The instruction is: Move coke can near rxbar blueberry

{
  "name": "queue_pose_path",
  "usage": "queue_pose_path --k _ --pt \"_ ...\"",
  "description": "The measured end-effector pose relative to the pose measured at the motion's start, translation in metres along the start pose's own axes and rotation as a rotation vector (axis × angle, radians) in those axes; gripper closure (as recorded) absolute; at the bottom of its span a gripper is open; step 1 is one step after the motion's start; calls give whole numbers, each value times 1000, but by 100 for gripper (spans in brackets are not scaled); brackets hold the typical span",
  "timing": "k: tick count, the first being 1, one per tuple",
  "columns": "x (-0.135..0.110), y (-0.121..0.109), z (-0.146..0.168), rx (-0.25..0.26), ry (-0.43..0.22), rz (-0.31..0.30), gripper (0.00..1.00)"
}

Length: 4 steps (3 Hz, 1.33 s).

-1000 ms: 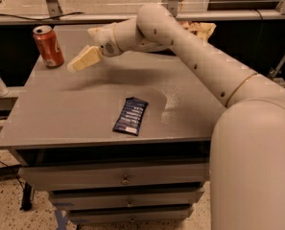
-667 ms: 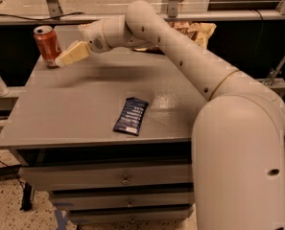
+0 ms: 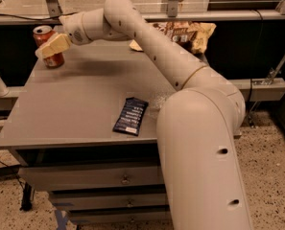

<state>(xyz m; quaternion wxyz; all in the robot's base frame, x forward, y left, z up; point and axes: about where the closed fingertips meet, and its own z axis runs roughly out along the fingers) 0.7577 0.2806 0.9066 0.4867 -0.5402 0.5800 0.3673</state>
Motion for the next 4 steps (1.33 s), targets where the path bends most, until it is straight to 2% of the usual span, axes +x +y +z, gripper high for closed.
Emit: queue_pose_path --k 1,2,3,4 --pt "0 0 0 0 0 0 0" --pt "11 5 -28 26 44 11 0" --pt "25 11 -134 154 149 21 0" --pt "59 29 -151 146 209 55 0"
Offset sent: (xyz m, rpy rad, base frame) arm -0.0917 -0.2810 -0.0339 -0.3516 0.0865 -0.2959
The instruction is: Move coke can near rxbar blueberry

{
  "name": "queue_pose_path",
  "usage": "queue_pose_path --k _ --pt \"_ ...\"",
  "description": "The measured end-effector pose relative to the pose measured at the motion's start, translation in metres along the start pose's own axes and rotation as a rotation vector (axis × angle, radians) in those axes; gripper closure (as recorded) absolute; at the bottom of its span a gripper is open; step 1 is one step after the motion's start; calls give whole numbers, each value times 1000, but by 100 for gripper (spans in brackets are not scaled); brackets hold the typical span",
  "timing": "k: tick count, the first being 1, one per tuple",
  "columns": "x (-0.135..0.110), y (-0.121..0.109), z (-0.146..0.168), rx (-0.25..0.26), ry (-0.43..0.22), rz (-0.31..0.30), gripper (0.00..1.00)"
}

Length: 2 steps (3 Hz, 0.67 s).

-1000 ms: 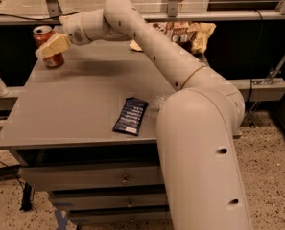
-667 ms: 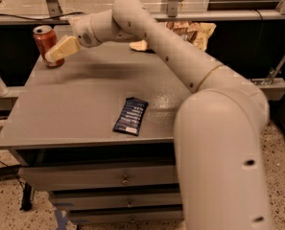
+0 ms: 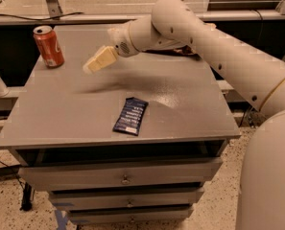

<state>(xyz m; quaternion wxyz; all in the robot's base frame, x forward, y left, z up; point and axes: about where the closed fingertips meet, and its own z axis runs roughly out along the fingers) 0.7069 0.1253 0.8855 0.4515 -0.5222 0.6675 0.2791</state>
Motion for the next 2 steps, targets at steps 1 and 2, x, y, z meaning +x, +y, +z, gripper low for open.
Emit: queue_pose_path --k 1,2 --pt "0 0 0 0 0 0 0" --pt "1 -8 2 2 -31 24 0"
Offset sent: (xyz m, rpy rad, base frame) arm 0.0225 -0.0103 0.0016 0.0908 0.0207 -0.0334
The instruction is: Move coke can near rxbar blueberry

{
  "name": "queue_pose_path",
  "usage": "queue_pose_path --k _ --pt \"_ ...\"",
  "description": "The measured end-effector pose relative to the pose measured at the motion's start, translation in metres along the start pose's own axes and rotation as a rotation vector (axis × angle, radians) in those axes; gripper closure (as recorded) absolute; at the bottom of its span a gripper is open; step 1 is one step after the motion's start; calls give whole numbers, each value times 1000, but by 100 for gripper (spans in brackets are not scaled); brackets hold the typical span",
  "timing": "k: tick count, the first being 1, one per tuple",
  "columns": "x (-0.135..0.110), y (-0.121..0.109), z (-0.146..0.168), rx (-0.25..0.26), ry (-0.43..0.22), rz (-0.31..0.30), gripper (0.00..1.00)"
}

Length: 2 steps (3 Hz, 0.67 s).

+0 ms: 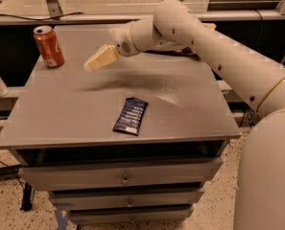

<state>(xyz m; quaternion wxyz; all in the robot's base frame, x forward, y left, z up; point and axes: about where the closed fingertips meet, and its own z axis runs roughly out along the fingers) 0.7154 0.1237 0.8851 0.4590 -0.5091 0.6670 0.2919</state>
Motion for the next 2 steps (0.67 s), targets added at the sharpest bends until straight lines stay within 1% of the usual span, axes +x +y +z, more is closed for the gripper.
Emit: queue_pose_path --k 1,2 --pt "-8 -9 32 -34 -75 48 0" --pt "-23 -8 69 -85 -131 77 0"
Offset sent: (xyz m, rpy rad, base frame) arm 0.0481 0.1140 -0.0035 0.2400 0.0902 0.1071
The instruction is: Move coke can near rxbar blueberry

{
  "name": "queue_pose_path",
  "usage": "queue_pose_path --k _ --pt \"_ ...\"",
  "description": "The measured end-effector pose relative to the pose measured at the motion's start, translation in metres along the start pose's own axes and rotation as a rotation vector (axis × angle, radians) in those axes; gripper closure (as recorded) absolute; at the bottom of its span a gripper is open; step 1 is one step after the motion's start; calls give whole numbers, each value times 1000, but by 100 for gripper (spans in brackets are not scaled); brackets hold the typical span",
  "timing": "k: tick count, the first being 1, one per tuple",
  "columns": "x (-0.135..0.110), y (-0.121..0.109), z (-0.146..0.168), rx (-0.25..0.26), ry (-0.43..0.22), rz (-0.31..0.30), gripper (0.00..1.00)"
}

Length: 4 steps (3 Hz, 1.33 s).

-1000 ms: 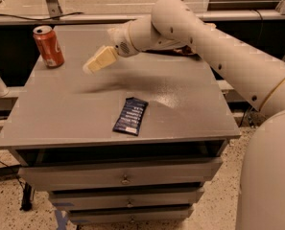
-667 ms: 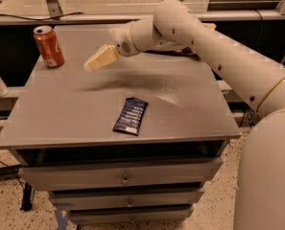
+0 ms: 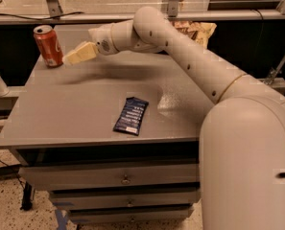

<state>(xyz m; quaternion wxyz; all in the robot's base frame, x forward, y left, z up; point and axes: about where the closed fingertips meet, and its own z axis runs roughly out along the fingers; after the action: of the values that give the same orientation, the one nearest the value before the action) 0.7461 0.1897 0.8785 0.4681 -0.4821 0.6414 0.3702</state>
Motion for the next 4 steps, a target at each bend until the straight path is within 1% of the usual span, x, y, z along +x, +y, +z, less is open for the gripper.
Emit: queue_pose_path --k 1,2,3,4 --pt "-12 9 41 -56 -34 9 0" --pt "-28 24 73 -101 -41 -14 0" --pt "-41 39 103 -134 -55 -34 0" --pt "-44 50 126 -153 -49 -59 18"
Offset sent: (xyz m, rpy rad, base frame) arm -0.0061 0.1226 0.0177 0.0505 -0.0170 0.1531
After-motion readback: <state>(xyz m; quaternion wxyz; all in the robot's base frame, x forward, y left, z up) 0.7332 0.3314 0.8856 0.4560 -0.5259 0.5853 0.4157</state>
